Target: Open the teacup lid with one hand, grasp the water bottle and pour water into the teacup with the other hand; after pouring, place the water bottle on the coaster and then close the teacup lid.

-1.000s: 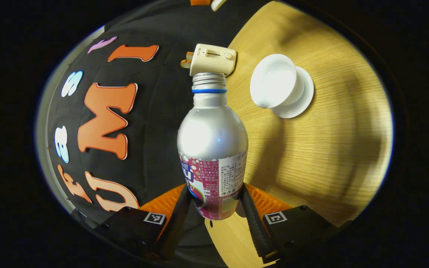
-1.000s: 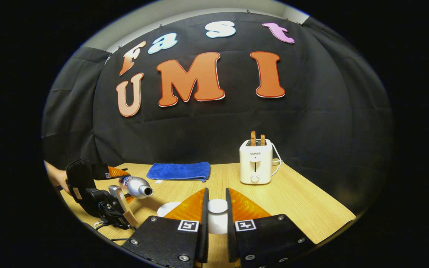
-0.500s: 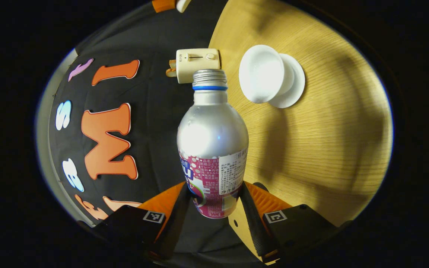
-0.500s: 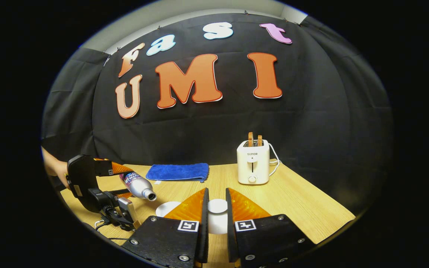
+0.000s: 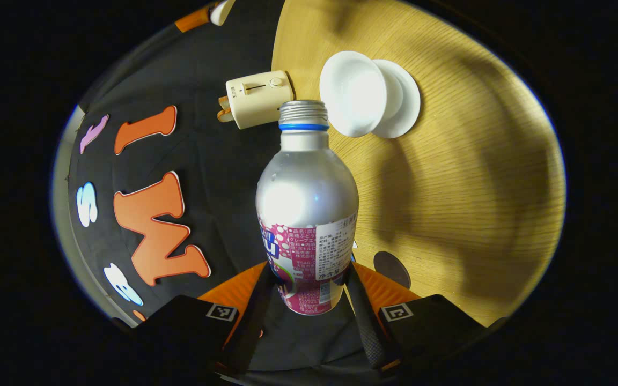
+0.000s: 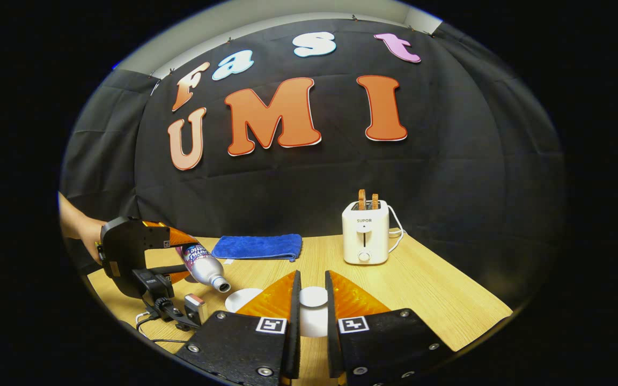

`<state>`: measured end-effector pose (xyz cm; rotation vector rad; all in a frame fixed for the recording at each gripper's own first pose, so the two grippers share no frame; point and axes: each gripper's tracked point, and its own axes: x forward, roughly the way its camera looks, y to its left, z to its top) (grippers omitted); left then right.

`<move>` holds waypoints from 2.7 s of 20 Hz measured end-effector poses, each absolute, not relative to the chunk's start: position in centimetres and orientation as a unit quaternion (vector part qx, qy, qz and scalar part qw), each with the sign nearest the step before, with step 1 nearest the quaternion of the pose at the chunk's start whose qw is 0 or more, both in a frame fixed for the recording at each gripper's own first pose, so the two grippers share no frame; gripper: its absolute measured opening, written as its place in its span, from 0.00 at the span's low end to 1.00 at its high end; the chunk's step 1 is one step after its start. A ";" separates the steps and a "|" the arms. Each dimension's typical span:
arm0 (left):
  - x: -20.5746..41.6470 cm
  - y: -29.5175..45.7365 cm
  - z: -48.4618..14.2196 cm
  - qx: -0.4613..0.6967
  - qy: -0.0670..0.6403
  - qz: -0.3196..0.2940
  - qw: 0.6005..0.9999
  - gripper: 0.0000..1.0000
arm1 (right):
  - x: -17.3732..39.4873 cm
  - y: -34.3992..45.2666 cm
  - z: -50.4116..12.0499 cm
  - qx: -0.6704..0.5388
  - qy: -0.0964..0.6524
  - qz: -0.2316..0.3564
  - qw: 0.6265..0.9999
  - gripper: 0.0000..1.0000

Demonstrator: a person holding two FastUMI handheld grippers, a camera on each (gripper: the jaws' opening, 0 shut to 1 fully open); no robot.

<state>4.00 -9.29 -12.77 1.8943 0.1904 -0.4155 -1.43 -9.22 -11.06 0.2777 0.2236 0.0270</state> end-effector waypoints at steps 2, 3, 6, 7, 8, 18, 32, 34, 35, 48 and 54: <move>4.3 -9.3 -12.6 0.812 0.082 -0.177 0.549 0.82 | -1.4 -9.2 -11.1 0.138 0.110 0.016 0.984 0.21; 4.5 -9.5 -12.5 0.816 0.080 -0.178 0.543 0.82 | -1.4 -9.1 -11.1 0.137 0.110 0.019 0.984 0.21; 4.7 -9.9 -12.2 0.825 0.077 -0.181 0.529 0.82 | -1.4 -9.1 -11.2 0.137 0.110 0.022 0.984 0.21; 4.7 -9.9 -12.1 0.827 0.076 -0.181 0.526 0.82 | -1.3 -9.1 -11.3 0.137 0.111 0.022 0.984 0.21; 4.8 -10.0 -11.9 0.830 0.076 -0.181 0.523 0.82 | -1.4 -9.0 -11.3 0.137 0.111 0.025 0.984 0.21; 5.6 -9.5 -10.2 0.854 0.076 -0.163 0.488 0.82 | -1.4 -8.9 -11.8 0.136 0.117 0.031 0.983 0.21; 6.3 -10.4 -7.8 0.882 0.043 -0.148 0.444 0.82 | -1.8 -8.7 -12.7 0.137 0.124 0.038 0.982 0.21; 6.3 -10.4 -7.7 0.886 0.039 -0.145 0.438 0.82 | -1.7 -8.7 -12.8 0.140 0.124 0.038 0.982 0.21; 6.4 -10.5 -7.6 0.887 0.038 -0.144 0.437 0.82 | -1.7 -8.8 -12.8 0.140 0.124 0.038 0.982 0.21; 7.3 -11.1 -6.9 0.907 0.030 -0.150 0.393 0.83 | -2.0 -8.1 -13.6 0.137 0.133 0.042 0.981 0.21; 7.5 -11.5 -6.7 0.911 0.015 -0.158 0.381 0.82 | -2.1 -7.7 -13.9 0.140 0.137 0.046 0.980 0.21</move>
